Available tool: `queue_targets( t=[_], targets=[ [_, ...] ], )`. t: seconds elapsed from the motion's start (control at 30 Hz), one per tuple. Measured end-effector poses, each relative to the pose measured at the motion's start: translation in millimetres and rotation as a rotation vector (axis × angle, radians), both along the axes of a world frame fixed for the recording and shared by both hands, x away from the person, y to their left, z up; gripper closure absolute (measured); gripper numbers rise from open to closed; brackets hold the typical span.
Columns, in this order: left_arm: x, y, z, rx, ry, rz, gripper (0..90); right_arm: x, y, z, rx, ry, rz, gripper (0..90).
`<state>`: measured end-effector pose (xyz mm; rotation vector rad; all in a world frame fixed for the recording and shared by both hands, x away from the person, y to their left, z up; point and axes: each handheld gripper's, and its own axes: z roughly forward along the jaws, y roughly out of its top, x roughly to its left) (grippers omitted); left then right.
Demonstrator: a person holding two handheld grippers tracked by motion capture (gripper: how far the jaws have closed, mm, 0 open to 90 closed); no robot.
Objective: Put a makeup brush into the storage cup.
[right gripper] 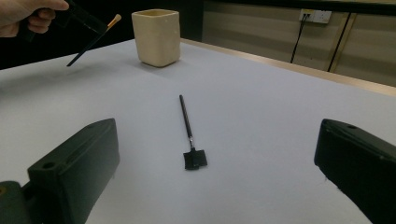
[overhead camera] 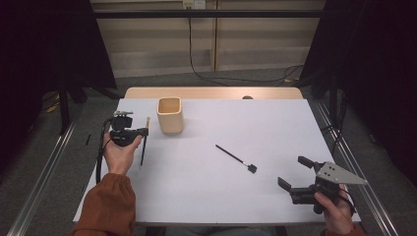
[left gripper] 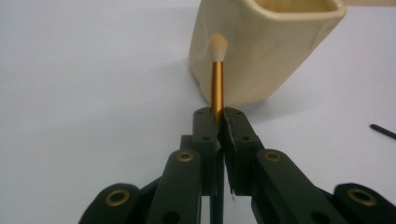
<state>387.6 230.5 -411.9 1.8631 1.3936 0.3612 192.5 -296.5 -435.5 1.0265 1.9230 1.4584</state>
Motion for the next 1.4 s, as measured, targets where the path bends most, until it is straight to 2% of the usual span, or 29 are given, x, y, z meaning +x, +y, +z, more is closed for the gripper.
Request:
queue_targets(
  t=[0.07,0.1,0.17,0.33,0.4,0.47,0.57,0.77,0.9,1.13,1.4],
  targets=[
    [-2.3,0.2,1.2,0.01,-0.029,-0.011,84.2,0.2,-0.4,-0.2,0.007,0.009,0.006,0.0],
    [-2.9,0.8,1.3,0.004,-0.033,-0.019,84.2,0.2,-0.5,-0.2,0.007,0.01,0.005,0.0],
    [-5.1,2.0,2.2,0.0,-0.069,-0.019,84.2,0.3,-0.9,-0.3,0.007,0.012,0.0,0.0],
    [-11.1,3.6,8.6,-0.019,-0.131,-0.03,84.2,0.3,-0.6,-0.4,0.008,0.013,0.001,0.0],
    [-14.0,3.3,11.1,-0.036,-0.135,-0.04,84.2,0.4,-0.6,-0.5,0.007,0.014,0.0,0.0],
    [-16.4,1.9,12.2,-0.027,-0.15,-0.049,84.2,0.3,-0.8,-0.3,0.008,0.014,0.002,0.0],
    [-20.0,2.2,14.0,-0.047,-0.171,-0.06,84.2,0.3,-1.0,-0.4,0.009,0.016,0.003,0.0],
    [-26.6,6.7,17.3,-0.113,-0.21,-0.053,84.2,1.0,-0.8,-1.1,0.016,0.023,-0.003,0.0],
    [-29.4,7.7,19.4,-0.139,-0.238,-0.046,84.2,1.0,-0.6,-1.1,0.014,0.023,-0.001,0.0],
    [-34.4,3.1,23.3,-0.152,-0.271,-0.081,84.2,0.8,-0.5,-1.5,0.026,0.025,-0.005,0.0],
    [-35.6,3.0,28.1,-0.189,-0.321,-0.083,84.1,1.0,-0.8,-1.7,0.036,0.024,-0.007,0.0]
  ],
)
